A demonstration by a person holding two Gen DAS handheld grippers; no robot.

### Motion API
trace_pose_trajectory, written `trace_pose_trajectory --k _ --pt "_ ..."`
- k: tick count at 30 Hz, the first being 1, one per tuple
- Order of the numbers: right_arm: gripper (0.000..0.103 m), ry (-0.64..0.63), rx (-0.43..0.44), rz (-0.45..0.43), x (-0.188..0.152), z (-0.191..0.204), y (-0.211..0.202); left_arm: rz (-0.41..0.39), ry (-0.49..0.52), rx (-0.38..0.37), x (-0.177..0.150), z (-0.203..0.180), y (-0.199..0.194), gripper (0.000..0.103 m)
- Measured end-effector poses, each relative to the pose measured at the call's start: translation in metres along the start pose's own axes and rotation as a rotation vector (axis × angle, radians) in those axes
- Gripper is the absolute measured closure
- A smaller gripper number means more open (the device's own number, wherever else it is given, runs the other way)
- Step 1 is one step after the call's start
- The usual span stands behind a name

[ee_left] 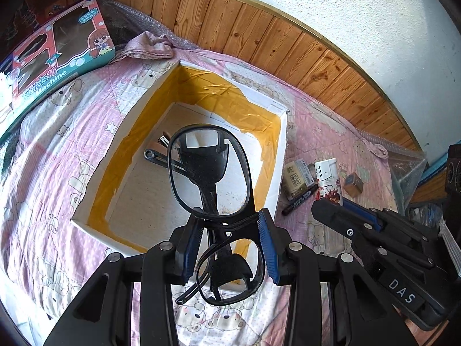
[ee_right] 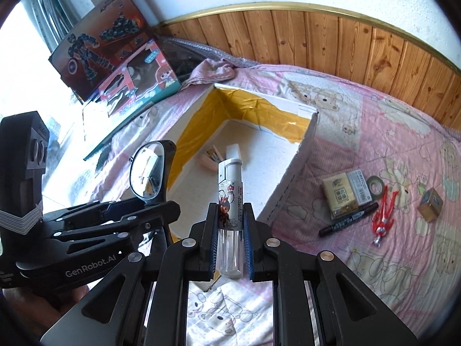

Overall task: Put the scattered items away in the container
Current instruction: 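Lower the clear bottle into the box and open the right tool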

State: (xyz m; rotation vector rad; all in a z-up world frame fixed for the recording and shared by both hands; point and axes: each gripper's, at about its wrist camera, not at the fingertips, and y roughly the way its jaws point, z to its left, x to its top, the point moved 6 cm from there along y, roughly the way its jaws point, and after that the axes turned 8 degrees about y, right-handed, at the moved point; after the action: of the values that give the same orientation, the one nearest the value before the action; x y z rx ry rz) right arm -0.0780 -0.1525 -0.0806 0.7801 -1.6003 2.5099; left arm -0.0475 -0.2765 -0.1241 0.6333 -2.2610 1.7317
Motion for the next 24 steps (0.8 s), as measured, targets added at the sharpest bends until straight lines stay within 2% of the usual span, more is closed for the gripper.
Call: trace_pose_trajectory --k 14,24 --pt "0.087 -0.030 0.009 0.047 0.033 0.007 0.032 0.047 -0.046 0.038 0.008 0.026 0.026 0.063" --pt "0.087 -0.034 0.005 0.096 0.053 0.002 0.061 0.094 -0.107 0.024 0.011 0.043 0.049 0.063"
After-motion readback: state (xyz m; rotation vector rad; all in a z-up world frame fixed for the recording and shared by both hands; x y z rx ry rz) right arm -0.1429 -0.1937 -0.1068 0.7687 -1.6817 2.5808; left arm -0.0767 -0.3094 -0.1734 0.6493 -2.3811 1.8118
